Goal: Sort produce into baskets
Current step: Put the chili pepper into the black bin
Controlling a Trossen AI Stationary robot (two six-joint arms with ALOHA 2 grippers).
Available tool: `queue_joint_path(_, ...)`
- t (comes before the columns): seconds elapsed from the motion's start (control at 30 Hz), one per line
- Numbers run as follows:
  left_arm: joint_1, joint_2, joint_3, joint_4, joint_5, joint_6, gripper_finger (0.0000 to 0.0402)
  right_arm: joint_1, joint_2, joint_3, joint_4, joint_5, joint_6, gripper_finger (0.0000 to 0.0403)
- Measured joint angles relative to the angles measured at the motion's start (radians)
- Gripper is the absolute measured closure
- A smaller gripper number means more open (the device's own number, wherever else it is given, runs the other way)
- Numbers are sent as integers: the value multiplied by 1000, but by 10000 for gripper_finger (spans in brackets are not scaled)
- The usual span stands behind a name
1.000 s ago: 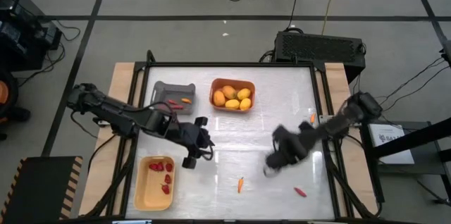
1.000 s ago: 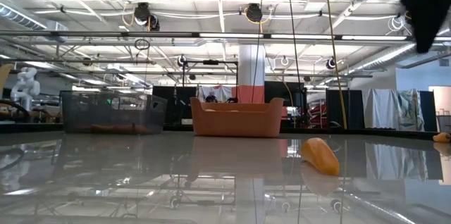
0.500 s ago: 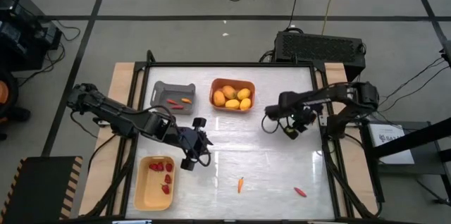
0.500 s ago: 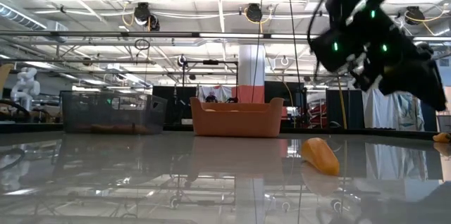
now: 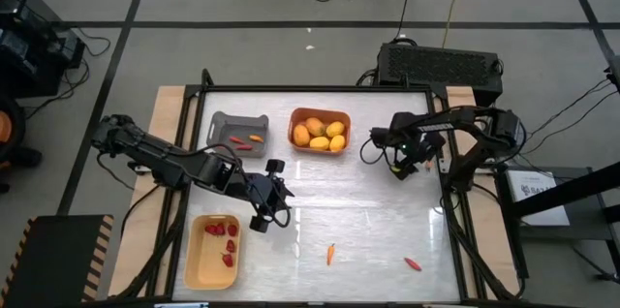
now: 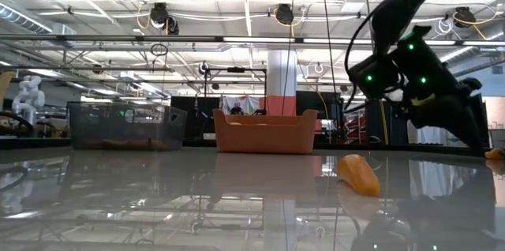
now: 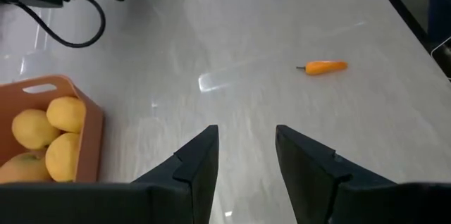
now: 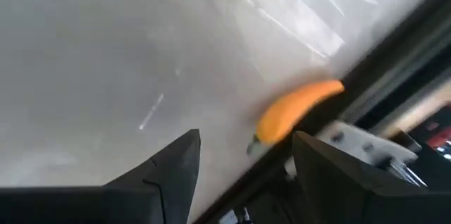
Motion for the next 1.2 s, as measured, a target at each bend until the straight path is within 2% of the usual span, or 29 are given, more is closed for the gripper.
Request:
queue_joint_path(0.27,-3,0,0,2,0,0,252,-52,-2,-105,92,0,-45,195)
queue_joint_path(0.47,5,0,0,26,-1,0,252,-87,-2,-119,103,4,-30,216)
queue_joint_path(0.97,5,0,0,24,-2,3,252,-105,1,-126,135,15,17,349)
queue_joint_path(1.2,5,0,0,-6,1,11,252,-102,1,-77,107,7,20,374)
